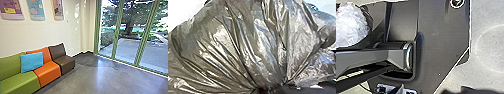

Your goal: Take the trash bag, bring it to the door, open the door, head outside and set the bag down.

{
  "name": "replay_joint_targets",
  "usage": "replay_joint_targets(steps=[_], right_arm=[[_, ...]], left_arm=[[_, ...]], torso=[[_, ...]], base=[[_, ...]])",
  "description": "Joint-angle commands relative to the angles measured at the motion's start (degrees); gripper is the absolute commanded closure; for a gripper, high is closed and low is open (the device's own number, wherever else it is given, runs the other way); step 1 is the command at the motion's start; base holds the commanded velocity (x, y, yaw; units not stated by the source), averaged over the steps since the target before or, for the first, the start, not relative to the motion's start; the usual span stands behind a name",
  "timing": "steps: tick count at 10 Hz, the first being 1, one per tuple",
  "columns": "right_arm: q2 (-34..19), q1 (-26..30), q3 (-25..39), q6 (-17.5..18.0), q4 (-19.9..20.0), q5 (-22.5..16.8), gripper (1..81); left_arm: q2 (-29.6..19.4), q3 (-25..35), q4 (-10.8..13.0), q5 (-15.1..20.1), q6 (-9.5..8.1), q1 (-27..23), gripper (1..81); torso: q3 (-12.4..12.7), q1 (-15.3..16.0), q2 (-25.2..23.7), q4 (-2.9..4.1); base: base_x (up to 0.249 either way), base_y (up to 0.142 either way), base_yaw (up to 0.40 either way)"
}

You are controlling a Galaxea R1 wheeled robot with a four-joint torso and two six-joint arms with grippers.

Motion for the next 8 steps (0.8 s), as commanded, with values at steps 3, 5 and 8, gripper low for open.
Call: replay_joint_targets(steps=[3,5,8], right_arm=[[-0.4,2.7,-0.2,-0.1,-0.3,-3.5,1.0],[-0.4,2.7,-0.2,-0.1,-0.3,-3.5,1.0],[-0.3,2.7,-0.2,-0.1,-0.4,-3.5,1.0]], left_arm=[[0.4,0.3,0.7,3.5,0.66,-2.4,81.1],[0.4,0.3,0.7,3.6,0.66,-2.4,81.1],[0.4,0.3,0.8,3.6,0.66,-2.4,81.1]], torso=[[0.0,0.0,0.0,0.0],[0.0,0.0,0.0,0.0],[0.0,0.0,0.0,0.0]], base=[[0.0,0.0,-0.264],[0.0,0.0,-0.278],[0.0,0.0,-0.28]])
